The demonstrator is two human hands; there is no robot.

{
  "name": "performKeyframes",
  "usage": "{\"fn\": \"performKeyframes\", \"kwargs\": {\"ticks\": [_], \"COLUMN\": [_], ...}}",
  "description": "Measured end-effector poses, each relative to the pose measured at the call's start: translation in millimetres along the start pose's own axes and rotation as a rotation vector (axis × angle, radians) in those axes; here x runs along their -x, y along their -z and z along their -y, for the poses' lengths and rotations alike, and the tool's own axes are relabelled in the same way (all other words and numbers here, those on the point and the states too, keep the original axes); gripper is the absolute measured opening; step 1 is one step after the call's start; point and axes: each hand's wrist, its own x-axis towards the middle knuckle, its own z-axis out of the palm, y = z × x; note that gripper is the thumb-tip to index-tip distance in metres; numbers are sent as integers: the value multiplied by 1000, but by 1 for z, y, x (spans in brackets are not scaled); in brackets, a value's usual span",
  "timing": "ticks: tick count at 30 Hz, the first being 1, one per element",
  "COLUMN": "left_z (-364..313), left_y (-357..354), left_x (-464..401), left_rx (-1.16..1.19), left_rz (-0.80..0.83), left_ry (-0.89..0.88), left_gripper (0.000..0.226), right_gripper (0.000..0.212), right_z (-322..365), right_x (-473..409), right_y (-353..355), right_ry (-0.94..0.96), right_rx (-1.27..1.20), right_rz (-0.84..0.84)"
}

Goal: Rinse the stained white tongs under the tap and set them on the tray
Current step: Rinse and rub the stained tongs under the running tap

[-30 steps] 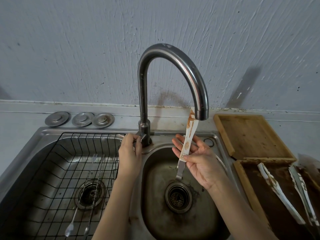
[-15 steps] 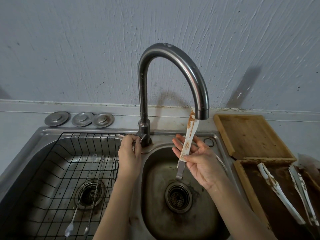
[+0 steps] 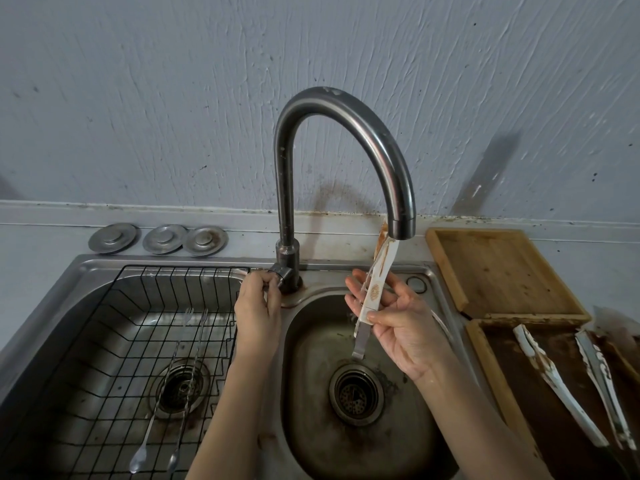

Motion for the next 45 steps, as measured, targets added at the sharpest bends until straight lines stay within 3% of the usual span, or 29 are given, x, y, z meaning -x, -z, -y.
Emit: {"fn": "performKeyframes", "kwargs": {"ticks": [8,12,15,17,20,25,31,35,38,43,45], "left_z": [-10,-33,-56,-67,-77,-83,-88,-85,-84,-82,-83], "left_y": [5,9,12,14,12,4,-2,-1,3,9,10], "left_x": [0,12,30,40,49,55,61,59,57,54,53], "left_rx": [42,10,31,101,241,160,156,180,189,169,157], "left_rz": [59,84,0,90,306,365,419,393,361,270,262], "left_ry": [75,107,24,45,222,266,362,407,425,417,404], "left_gripper": [6,37,38,30,24,13,27,25,22,23,24], "right_gripper": [71,71,64,60,51,27,46,42,29,41,33], "right_z": [-4,-8,-12,-15,-19,-24,-21,-16,-16,-20,-23], "right_x": [-2,-11,-19,-24,-29,-19,3,7,4,1,-3], "right_y": [3,-2,-11,-19,-24,-16,2,4,2,-6,-9], "right_ry": [1,10,15,16,34,100,95,122,92,63,83], "right_rx": [-29,-68,-83,-85,-136,-98,188,348,285,280,288], "right_rz": [15,-1,-9,-17,-32,-117,-152,-133,-101,-49,-95]}}
